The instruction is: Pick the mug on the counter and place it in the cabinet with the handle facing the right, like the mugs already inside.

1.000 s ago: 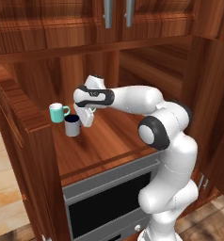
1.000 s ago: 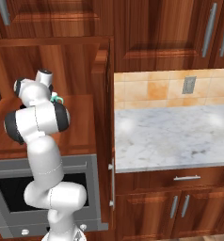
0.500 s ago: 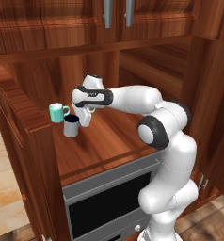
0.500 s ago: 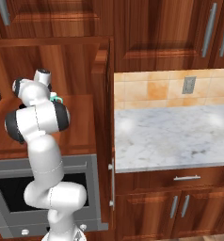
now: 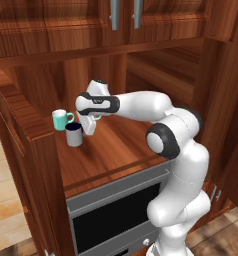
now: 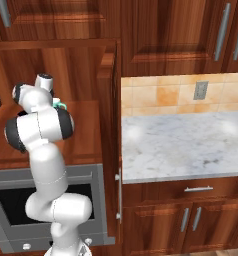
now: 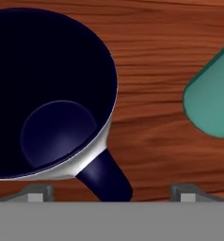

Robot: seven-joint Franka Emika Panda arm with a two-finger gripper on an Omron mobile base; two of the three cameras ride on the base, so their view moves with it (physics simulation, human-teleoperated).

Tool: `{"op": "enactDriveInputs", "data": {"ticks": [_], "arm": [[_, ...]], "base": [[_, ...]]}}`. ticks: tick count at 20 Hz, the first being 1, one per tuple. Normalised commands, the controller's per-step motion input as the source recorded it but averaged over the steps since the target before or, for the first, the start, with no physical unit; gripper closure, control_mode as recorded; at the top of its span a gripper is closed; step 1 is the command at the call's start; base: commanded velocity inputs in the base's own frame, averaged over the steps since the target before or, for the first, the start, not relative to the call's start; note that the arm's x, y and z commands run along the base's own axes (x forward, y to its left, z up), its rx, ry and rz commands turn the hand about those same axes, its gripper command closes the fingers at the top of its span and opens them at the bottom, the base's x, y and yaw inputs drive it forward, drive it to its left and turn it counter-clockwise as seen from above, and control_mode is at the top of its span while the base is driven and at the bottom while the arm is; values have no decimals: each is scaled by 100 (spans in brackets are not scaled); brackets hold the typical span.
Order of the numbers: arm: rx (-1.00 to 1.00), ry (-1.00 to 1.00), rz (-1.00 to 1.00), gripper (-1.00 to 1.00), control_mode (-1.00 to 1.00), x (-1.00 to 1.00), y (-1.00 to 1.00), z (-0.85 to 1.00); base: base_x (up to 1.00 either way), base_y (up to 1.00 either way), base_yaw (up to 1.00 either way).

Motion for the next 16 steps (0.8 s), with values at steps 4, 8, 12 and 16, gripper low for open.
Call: {"op": "enactDriveInputs", "data": {"ticks": [4,8,12,16], "arm": [[0,0,-4,-100,-100,-15,-8,0],[0,0,-5,-100,-100,-24,-12,0],[0,1,-1,-100,-100,-14,-2,0],[0,0,0,-100,-100,-17,0,0]], "base": [[0,0,0],[0,0,0],[0,0,0],[0,0,0]]}}
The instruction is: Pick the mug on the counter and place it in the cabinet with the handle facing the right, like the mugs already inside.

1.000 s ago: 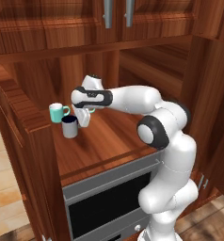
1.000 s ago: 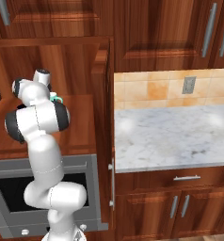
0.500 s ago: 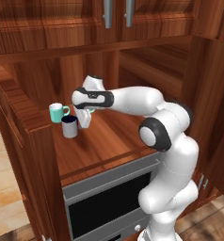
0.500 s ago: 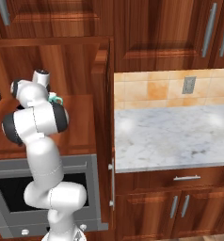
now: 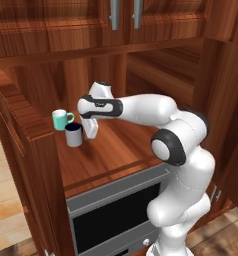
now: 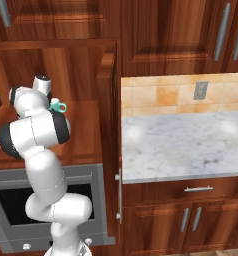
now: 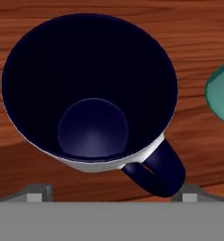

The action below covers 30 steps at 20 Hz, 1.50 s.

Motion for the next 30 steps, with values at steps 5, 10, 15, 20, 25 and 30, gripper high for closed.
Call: {"op": "enactDriveInputs", "data": {"ticks": [5,10,15,20,25,30], "arm": [[0,0,0,-100,-100,-40,-8,4],[0,2,-2,-100,-100,-34,-26,2],[-3,5,-7,-100,-100,-1,-40,0],[-3,3,-7,-100,-100,-5,-29,0],[0,4,-11,-100,-100,-45,-1,1],[0,5,-16,-100,-100,-60,0,0]], "base": [[0,0,0],[0,0,0],[0,0,0],[0,0,0],[0,0,0],[0,0,0]]}}
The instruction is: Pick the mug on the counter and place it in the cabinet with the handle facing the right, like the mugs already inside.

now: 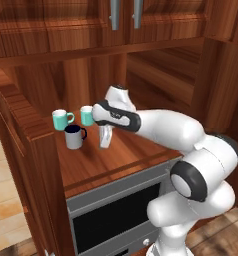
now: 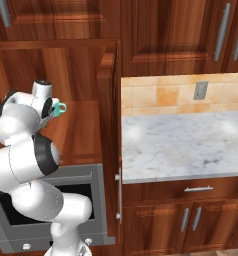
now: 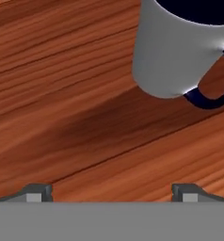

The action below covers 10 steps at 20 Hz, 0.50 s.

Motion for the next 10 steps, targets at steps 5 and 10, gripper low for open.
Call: {"op": "enactDriveInputs", "data": {"ticks": [5,10], "arm": [[0,6,-18,-100,-100,-70,-3,0],[0,6,-17,-100,-100,-72,-4,1]], "base": [[0,0,0],[0,0,0]]}}
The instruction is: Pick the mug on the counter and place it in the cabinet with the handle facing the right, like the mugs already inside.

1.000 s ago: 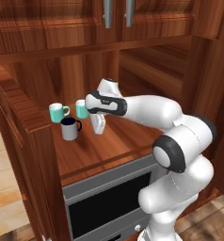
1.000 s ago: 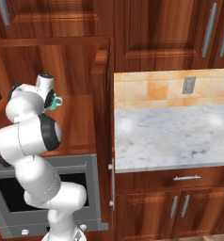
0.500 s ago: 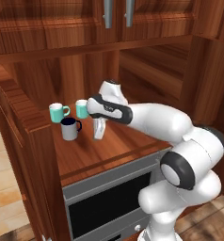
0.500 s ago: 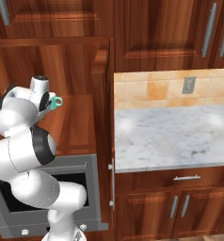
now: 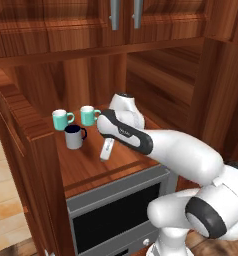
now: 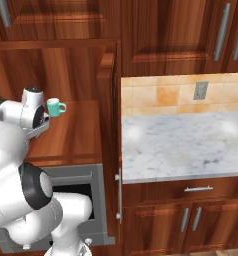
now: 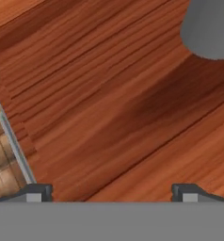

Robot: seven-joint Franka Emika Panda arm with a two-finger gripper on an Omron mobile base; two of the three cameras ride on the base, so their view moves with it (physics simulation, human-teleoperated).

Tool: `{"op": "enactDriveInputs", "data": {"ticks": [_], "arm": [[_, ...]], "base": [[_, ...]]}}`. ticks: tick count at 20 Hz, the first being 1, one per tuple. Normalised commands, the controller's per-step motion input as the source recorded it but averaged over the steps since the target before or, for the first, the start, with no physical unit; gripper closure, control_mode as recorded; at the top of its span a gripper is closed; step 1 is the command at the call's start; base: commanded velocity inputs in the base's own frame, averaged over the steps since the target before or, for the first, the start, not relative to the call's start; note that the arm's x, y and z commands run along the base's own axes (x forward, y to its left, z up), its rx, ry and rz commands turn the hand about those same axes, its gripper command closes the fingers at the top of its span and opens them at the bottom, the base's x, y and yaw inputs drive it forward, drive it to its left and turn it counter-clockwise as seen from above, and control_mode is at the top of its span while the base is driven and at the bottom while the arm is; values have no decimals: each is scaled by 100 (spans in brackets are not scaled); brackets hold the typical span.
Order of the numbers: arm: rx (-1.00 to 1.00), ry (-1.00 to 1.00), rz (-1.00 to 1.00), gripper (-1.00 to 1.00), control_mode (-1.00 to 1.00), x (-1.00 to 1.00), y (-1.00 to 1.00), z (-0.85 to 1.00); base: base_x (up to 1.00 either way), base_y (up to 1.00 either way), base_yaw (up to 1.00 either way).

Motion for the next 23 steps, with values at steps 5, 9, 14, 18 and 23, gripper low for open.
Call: {"op": "enactDriveInputs", "data": {"ticks": [5,9,14,18,23], "arm": [[-2,4,-14,-100,-100,-53,-3,6],[-2,3,-21,-100,-100,-56,-14,-4],[-4,-2,-26,-100,-100,-55,-15,-23],[-1,-2,-24,-100,-100,-53,-24,-14],[0,-9,-17,-100,-100,-62,-32,-2]], "base": [[0,0,0],[0,0,0],[0,0,0],[0,0,0],[0,0,0]]}}
